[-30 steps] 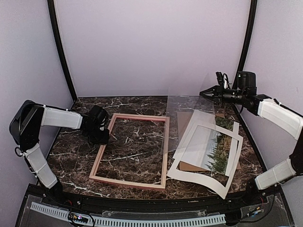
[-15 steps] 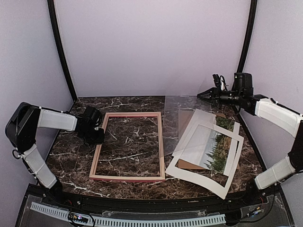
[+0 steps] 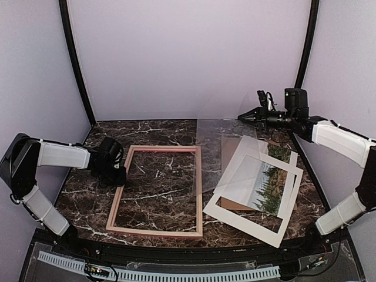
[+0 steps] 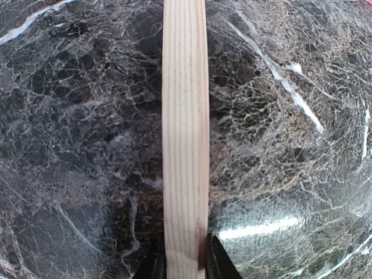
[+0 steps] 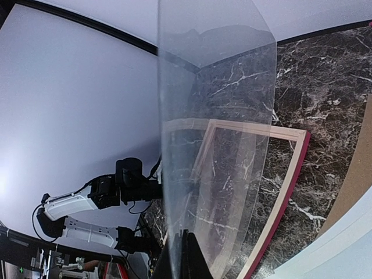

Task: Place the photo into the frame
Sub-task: Move the frame body to the center of the board.

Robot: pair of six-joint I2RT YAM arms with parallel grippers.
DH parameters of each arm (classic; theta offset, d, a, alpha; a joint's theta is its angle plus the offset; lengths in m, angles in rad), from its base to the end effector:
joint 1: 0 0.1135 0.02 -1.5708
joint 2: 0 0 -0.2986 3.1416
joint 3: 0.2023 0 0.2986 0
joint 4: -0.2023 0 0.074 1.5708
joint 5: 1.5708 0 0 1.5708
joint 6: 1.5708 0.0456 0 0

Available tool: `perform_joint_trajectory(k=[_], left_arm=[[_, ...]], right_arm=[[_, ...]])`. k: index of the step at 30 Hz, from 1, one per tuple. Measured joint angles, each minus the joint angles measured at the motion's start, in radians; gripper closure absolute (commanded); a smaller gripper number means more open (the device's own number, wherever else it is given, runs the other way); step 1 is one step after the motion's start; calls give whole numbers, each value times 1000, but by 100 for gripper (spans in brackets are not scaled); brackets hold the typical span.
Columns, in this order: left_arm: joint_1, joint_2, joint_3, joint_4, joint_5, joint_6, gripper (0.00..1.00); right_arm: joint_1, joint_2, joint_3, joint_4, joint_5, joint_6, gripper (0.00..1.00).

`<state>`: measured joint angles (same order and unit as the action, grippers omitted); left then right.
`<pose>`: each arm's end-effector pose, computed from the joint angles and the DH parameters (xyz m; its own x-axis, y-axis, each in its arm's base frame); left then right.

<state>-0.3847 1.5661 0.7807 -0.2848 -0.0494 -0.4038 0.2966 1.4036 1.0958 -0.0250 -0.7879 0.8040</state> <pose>0.3023 -0.1200 0.1428 -0.8864 -0.0645 -0.4584 0.0050 0.9889 -0.1487 0.3421 0.1383 0.3418 -0.8266 0.2785 -0.4890 -0.3626 0.4009 0.8413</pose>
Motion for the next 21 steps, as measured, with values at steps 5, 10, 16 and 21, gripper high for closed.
perform_joint_trajectory(k=[5, 10, 16, 21], left_arm=[[-19, -5, -1, -11, 10, -19, 62], [-30, -40, -1, -26, 31, -49, 45], [-29, -157, 23, -67, 31, -66, 30], [31, -273, 86, -103, 10, -60, 24]], right_arm=[[53, 34, 11, 47, 3, 33, 100], [122, 80, 27, 108, 23, 80, 100], [238, 147, 79, 183, 79, 153, 100], [343, 246, 174, 251, 130, 213, 100]])
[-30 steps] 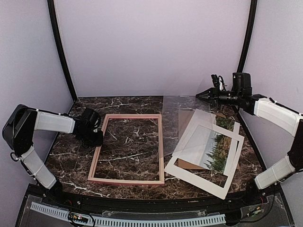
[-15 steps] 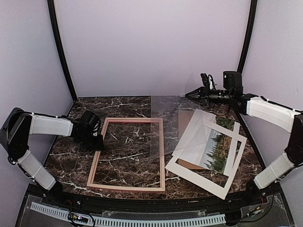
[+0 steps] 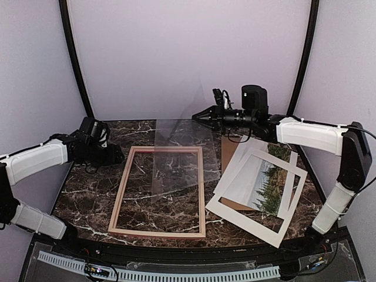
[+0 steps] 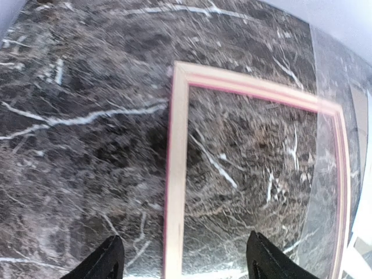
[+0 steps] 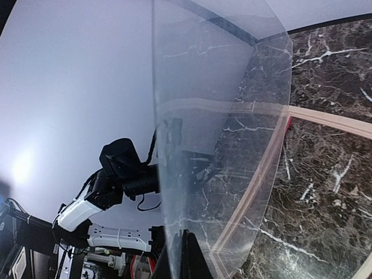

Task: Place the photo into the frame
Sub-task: Place the glass panel at the frame body.

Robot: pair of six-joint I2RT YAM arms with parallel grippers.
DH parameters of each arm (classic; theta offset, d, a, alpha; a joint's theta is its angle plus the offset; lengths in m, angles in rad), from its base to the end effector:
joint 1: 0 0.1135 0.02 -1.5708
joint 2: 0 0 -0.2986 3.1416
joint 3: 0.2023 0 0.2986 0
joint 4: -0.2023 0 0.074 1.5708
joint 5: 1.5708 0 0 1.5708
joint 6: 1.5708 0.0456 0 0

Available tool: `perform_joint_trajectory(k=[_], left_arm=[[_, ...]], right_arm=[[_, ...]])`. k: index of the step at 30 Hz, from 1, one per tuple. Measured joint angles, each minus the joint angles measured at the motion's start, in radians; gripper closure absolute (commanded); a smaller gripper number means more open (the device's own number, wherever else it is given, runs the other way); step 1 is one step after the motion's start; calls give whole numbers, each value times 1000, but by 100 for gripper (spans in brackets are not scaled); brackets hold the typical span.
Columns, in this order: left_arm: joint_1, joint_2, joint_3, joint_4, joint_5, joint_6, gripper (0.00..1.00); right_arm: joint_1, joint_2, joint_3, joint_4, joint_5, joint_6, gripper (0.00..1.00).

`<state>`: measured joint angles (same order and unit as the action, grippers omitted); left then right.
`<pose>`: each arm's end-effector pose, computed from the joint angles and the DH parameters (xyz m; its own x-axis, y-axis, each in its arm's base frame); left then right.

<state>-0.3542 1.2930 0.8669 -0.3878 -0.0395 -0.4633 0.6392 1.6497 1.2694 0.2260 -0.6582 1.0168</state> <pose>0.2927 -0.1063 0.2475 -0.7535 -0.1975 -0.6271 -0.0174 0.9595 -0.2812 0.3415 0.2886 0.3414 -0.8788 0.1851 -0.4399 -0.3986 0.2223 0.8898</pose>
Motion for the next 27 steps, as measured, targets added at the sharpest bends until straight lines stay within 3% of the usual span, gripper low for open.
perform_joint_trajectory(k=[6, 10, 18, 27], left_arm=[[163, -119, 39, -36, -61, 25, 19], [211, -176, 55, -60, -131, 45, 18], [212, -167, 62, -63, -151, 73, 13], [211, -106, 13, -28, -64, 68, 8]], right_arm=[[128, 161, 128, 104, 36, 92, 100], [189, 219, 127, 190, 52, 164, 100], [198, 267, -82, 359, 132, 301, 100], [198, 319, -257, 381, 230, 374, 100]])
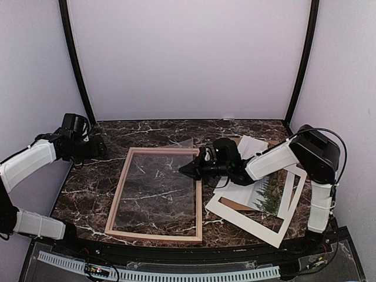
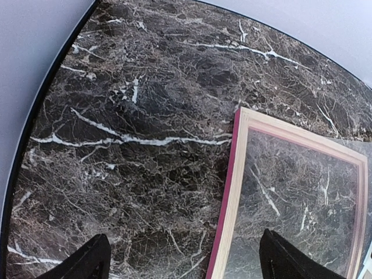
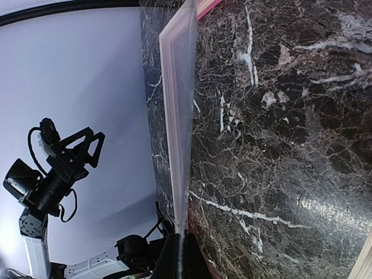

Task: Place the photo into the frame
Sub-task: Place the glass panel at the frame body.

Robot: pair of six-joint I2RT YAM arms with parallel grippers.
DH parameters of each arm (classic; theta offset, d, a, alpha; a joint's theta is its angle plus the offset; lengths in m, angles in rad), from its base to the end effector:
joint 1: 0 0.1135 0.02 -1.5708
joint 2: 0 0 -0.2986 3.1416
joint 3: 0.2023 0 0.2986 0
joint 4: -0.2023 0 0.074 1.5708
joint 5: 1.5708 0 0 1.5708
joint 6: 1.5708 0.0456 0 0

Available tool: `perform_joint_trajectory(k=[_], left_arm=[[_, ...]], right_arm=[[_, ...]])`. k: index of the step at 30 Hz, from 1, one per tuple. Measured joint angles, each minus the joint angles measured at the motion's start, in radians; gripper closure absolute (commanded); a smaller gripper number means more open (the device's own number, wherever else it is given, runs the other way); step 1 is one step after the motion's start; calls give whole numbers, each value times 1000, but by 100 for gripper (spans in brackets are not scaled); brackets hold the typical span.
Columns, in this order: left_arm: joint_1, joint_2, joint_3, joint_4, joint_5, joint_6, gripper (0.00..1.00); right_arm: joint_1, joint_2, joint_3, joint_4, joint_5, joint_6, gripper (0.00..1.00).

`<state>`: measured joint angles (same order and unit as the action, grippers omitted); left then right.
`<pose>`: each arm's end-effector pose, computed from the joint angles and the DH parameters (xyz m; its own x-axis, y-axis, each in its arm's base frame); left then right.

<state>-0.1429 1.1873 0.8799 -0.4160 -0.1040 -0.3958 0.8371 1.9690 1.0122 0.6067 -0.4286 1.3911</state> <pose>0.2924 -0.0373 0.2801 -0.6295 -0.2968 -0.7181 -0.1930 0.9549 -0.2256 0.2952 0.3557 0.1446 -0.9629 0.2685 -0.0276 0.0585 0.3077 0.9497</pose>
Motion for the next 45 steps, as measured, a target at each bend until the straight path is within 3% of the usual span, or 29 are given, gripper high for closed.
perform_joint_trajectory(k=[18, 45], left_arm=[[-129, 108, -77, 72, 55, -31, 8], [-143, 166, -161, 169, 111, -84, 8]], right_arm=[[27, 0, -48, 15, 63, 2, 100], [42, 0, -48, -97, 117, -47, 100]])
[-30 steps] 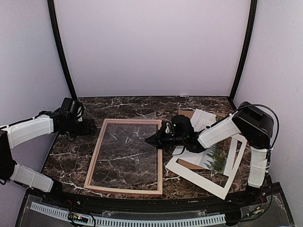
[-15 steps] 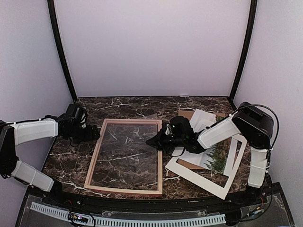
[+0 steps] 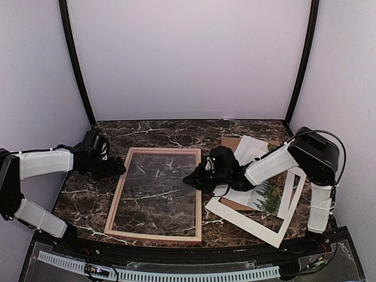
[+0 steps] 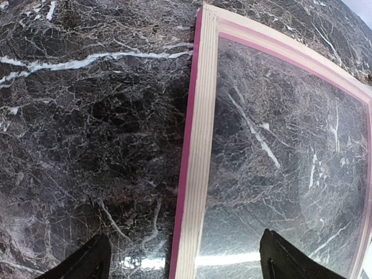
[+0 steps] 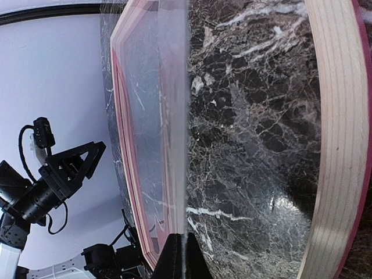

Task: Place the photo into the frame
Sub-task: Place the glass panel at the frame body.

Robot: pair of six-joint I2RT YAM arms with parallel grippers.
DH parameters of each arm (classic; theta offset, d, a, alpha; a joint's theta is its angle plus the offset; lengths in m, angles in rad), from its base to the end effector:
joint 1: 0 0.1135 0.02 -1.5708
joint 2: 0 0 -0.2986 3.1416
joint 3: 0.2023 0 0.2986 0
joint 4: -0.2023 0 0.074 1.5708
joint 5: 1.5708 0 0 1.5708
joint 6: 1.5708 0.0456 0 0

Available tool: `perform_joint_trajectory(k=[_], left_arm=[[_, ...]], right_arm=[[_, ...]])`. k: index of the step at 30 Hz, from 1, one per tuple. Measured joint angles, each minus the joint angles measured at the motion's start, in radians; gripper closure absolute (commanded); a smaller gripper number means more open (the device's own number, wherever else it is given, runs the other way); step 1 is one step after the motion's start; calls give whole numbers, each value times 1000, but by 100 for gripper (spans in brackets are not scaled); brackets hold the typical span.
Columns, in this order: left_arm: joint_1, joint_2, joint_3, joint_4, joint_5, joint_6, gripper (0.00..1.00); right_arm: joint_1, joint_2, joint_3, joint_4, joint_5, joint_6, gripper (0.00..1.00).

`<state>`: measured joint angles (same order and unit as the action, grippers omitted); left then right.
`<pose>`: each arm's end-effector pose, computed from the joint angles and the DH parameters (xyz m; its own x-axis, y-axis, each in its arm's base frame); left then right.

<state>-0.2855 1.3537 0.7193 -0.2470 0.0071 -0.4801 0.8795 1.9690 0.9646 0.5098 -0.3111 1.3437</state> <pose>0.2906 -0.0856 0.1878 -0.7888 -0.2498 -0.5616 -0.0883 0.9503 -0.2986 0.2740 0.3531 0.1184 -0.9501 0.3068 -0.0566 0.0911 0.4462 0.8903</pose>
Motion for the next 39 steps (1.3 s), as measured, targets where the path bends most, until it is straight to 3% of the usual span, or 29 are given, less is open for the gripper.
perform_joint_trajectory(k=[21, 34, 39], left_arm=[[0, 0, 0, 10, -15, 0, 9], [0, 12, -9, 22, 10, 0, 9], [0, 19, -16, 34, 32, 0, 9]], right_arm=[[16, 3, 32, -40, 14, -23, 100], [18, 26, 69, -84, 12, -69, 77], [19, 31, 99, -119, 13, -95, 72]])
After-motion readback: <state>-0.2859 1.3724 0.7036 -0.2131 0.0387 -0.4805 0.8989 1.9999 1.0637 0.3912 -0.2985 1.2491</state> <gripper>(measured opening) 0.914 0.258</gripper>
